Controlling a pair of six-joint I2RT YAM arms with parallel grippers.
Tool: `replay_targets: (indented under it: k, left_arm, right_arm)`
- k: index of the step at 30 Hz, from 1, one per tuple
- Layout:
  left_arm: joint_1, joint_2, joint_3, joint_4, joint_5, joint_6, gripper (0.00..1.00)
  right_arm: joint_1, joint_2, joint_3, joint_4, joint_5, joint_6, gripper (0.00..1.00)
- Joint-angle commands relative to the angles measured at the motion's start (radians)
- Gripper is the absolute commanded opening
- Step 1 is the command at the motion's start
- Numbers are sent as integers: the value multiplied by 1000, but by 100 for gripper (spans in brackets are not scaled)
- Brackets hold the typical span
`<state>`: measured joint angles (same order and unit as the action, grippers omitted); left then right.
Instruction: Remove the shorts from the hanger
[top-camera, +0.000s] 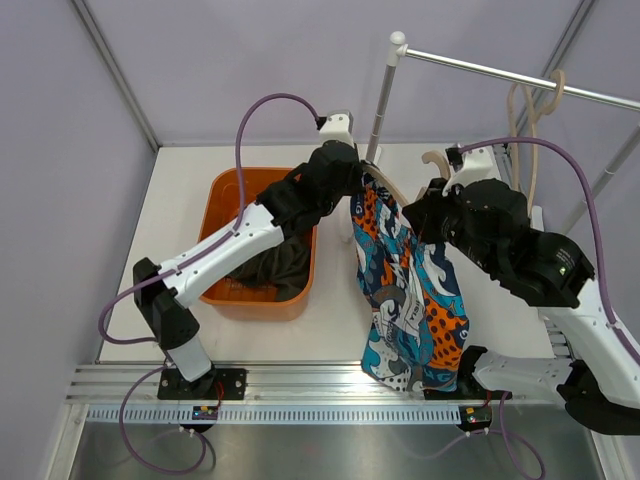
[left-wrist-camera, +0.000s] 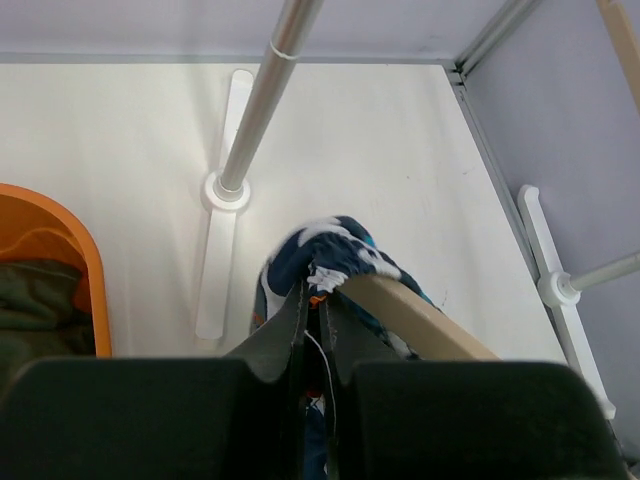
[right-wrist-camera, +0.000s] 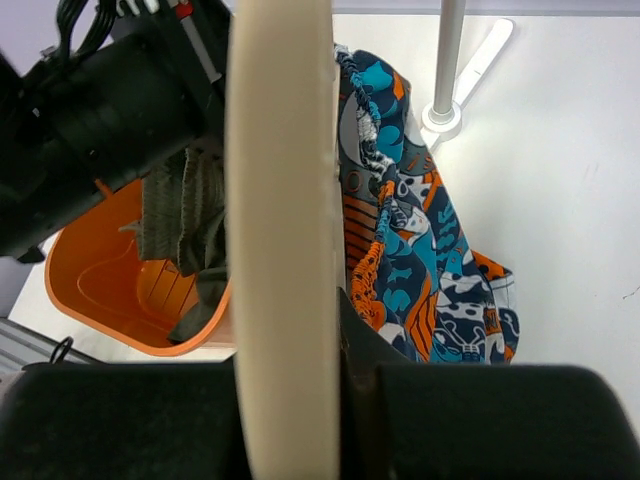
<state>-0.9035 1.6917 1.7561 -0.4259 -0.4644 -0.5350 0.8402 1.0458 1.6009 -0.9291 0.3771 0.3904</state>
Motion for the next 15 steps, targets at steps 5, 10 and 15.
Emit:
replay_targets:
  k: [5,10,15]
  left_arm:
    - [103,80,65,16,-46,12,0]
    - [109,83,14,30,-31,13,0]
    - [127,76,-36,59,18,7,0]
  right_arm:
    - [26,-59,19,-36,-66,11,0]
    - [26,-73,28,-36,-43,10,0]
    - [25,-75,34,-40,-32,8,0]
